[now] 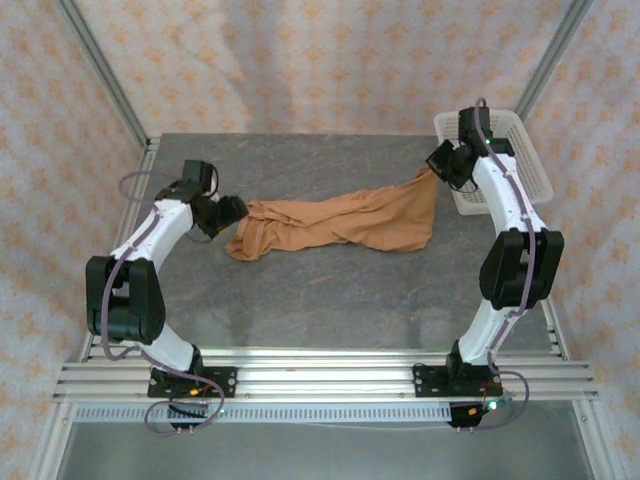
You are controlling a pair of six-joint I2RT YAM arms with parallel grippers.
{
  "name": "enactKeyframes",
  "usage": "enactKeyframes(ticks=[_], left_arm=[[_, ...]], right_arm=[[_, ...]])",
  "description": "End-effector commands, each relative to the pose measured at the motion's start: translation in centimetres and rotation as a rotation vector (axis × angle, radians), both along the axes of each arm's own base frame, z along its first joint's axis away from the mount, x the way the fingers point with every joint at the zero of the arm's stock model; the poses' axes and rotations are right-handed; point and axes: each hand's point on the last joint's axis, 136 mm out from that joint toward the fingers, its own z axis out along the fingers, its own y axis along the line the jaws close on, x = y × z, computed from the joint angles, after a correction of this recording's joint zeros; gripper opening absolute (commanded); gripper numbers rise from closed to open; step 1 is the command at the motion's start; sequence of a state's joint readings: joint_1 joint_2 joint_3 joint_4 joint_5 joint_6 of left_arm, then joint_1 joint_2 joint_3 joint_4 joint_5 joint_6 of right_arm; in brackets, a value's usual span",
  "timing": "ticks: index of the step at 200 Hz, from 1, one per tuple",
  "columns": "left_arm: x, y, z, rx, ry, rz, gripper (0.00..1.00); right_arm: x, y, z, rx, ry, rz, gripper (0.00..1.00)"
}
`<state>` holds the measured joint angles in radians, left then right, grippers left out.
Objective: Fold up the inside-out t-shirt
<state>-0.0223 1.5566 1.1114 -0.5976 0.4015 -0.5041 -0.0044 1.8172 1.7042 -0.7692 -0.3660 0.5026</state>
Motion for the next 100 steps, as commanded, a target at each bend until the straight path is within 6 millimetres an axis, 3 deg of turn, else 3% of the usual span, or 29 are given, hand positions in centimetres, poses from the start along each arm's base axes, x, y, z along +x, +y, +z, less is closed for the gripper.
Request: enactKeyframes(ticks=[1,24,58,100], left_arm=[[-3.5,-1.1,-1.2,0.042,0.044,-0.072,0.51],[-5.5,-2.5,-3.7,0.066,0.101,-0.123,0.54],[-5.2,-4.8,-5.9,0.061,0.126,-0.172,0.6],[-3.4,-3.5,-8.1,0.19,0.196,-0.176,0.52]], right_arm=[[1.1,0.5,0.7,-0.017,-0.033,0.019,0.0],[1.3,1.3,0.2,-0.013,-0.023,0.035,0.0],[1.1,1.8,-0.4,-0.005,-0.011,0.046,0.0],[0.3,2.1,-0.9,0.001,0.002,0.057,0.0]])
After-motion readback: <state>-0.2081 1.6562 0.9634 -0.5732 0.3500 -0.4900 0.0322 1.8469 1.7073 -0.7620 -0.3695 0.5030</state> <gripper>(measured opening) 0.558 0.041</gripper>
